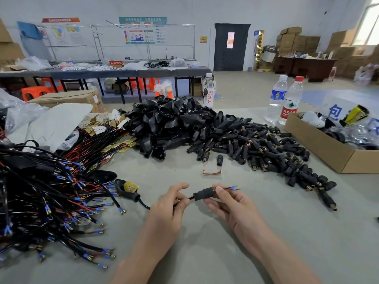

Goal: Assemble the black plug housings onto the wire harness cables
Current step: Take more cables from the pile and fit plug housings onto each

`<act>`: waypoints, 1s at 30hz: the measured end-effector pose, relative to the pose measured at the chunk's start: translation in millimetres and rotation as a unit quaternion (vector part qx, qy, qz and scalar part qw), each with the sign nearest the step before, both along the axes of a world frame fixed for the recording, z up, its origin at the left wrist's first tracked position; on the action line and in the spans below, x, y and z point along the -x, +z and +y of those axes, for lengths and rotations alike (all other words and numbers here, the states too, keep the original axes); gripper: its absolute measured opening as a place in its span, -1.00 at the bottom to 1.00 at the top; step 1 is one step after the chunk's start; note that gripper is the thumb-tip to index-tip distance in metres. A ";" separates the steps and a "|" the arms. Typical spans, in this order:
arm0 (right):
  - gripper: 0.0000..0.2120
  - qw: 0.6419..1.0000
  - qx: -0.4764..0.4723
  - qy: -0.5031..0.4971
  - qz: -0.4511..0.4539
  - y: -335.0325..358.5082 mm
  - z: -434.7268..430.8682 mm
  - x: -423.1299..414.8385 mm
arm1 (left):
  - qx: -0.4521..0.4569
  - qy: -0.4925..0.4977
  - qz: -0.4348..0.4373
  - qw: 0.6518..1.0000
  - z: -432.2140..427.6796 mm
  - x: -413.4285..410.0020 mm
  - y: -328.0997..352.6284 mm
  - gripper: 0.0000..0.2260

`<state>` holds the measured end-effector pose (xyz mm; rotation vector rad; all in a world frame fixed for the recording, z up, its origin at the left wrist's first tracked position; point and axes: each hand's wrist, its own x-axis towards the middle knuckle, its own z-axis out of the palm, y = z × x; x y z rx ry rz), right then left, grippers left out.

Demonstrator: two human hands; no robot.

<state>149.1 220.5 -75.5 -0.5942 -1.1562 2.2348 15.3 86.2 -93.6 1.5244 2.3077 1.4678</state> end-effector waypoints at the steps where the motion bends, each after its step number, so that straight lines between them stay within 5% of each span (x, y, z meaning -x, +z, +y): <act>1: -0.74 1.000 -0.006 -0.002 -0.003 0.1 0.2 0.1 | 0.002 -0.002 0.006 1.000 -0.1 -1.1 0.5 -0.52; 30: -0.68 0.996 -0.044 -0.045 -0.068 -1.6 1.3 0.1 | -0.006 0.034 0.077 0.996 -1.0 -12.9 7.0 -0.66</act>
